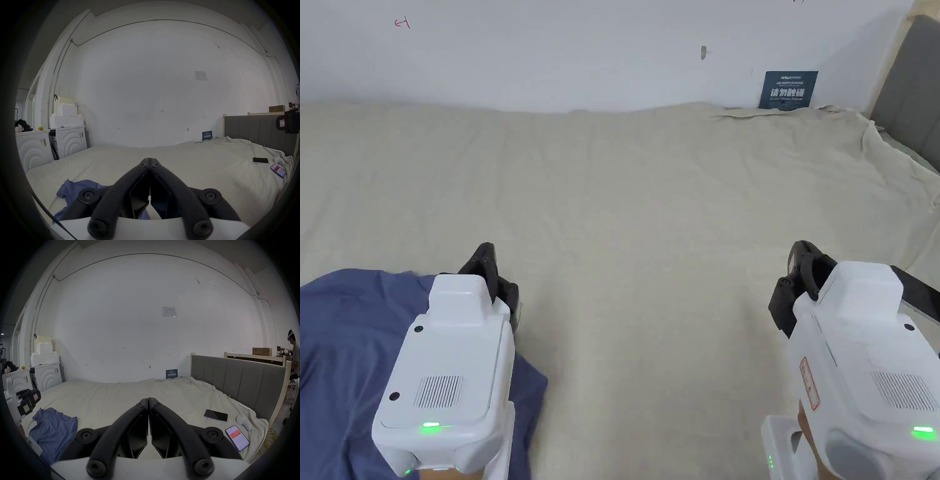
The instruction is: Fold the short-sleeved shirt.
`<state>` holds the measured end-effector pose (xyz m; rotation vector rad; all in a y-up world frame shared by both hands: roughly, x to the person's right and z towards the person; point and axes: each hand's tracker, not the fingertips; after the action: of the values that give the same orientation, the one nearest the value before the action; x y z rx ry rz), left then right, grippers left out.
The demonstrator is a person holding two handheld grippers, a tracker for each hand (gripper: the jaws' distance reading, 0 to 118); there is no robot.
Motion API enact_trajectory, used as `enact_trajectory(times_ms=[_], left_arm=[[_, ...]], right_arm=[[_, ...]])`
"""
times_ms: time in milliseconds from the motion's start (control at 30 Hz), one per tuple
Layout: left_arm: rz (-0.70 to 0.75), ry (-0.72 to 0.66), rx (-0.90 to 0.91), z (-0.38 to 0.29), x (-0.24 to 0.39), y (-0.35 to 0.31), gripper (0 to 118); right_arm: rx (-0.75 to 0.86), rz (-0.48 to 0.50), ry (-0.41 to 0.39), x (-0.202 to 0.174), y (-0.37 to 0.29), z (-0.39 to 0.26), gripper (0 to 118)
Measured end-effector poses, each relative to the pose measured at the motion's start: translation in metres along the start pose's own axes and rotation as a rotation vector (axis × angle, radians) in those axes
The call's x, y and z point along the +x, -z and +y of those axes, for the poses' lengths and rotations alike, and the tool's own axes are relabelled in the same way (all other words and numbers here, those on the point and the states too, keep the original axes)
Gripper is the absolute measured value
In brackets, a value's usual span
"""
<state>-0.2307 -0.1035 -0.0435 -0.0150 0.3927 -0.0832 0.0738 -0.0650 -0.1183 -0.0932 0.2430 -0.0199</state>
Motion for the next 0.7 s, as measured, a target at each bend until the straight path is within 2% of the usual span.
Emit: enact_trajectory(times_ms=[700], left_arm=[[-0.011, 0.014, 0.008, 0.0004, 0.0003, -0.0002, 0]], right_arm=[[0.002, -0.003, -0.019, 0.0009, 0.0009, 0.0004, 0]])
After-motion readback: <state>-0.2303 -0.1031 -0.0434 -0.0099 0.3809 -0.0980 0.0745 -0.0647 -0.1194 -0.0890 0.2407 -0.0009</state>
